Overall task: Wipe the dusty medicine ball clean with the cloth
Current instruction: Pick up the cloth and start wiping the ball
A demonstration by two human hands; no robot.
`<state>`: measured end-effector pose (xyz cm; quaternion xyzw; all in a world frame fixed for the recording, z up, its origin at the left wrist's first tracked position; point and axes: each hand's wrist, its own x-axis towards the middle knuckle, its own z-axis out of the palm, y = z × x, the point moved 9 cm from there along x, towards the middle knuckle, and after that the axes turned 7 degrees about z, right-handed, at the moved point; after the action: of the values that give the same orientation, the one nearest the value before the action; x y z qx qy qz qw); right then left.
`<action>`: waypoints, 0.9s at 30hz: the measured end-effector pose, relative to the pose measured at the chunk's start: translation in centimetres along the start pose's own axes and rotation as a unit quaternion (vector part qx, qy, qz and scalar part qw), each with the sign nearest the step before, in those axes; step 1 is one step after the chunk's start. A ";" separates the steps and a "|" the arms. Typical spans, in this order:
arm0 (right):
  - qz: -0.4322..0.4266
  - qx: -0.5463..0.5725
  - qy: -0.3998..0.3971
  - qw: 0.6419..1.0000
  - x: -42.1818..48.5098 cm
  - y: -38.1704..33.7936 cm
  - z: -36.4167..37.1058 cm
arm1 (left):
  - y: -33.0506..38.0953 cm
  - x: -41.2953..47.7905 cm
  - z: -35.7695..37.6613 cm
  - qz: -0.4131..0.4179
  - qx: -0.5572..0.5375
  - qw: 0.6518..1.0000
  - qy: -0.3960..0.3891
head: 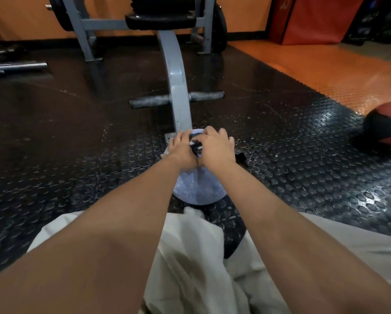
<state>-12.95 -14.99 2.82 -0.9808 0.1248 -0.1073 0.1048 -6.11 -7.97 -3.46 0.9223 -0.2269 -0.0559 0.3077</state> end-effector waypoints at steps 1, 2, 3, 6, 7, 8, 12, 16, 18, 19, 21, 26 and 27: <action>-0.008 -0.002 -0.007 1.000 -0.1 -0.5 0.3 | -0.5 0.0 -0.3 -0.012 -0.003 1.000 0.004; -0.020 -0.005 -0.012 1.000 -0.2 -0.9 0.5 | -0.9 0.0 -0.4 -0.023 -0.005 1.000 0.007; -0.033 -0.006 -0.018 0.999 -0.5 -1.2 0.8 | -1.3 -0.1 -0.5 -0.027 -0.007 1.000 0.010; -0.055 -0.005 -0.025 0.998 -0.7 -1.6 0.8 | -2.1 -0.5 -0.6 -0.014 -0.007 0.999 0.028; -0.054 -0.008 -0.023 0.998 -0.5 -1.6 0.7 | -2.2 -0.7 -0.6 -0.013 -0.010 0.999 0.035; -0.048 -0.011 -0.020 0.999 -0.3 -1.6 0.5 | -2.3 -0.9 -0.5 -0.014 -0.012 0.999 0.037; -0.010 -0.007 0.004 1.000 -0.5 -1.0 0.0 | -1.5 -2.1 0.3 0.010 0.014 0.999 0.028; -0.014 0.014 0.006 1.000 -2.1 0.5 0.0 | 0.1 -3.3 1.0 0.045 0.024 0.998 0.029; -0.030 0.030 -0.005 0.999 -2.8 1.6 -0.1 | 1.0 -3.6 1.5 0.066 0.038 0.997 0.022; -0.037 0.048 -0.009 0.998 -2.7 2.2 -0.1 | 1.4 -3.5 1.6 0.077 0.041 0.996 0.022; -0.021 0.118 -0.010 0.993 -1.8 3.5 -0.3 | 1.9 -3.3 1.6 0.087 0.035 0.996 0.011; 0.044 0.131 0.006 0.990 -0.7 4.7 -0.3 | 3.2 -2.5 1.5 0.084 0.062 0.995 -0.003; 0.045 0.122 0.007 0.991 -0.6 4.8 -0.3 | 3.4 -2.3 1.5 0.081 0.063 0.995 -0.006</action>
<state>-14.66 -19.39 1.86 -0.9531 0.1558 -0.1234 0.2281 -9.87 -10.11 -2.77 0.9182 -0.3058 -0.0222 0.2507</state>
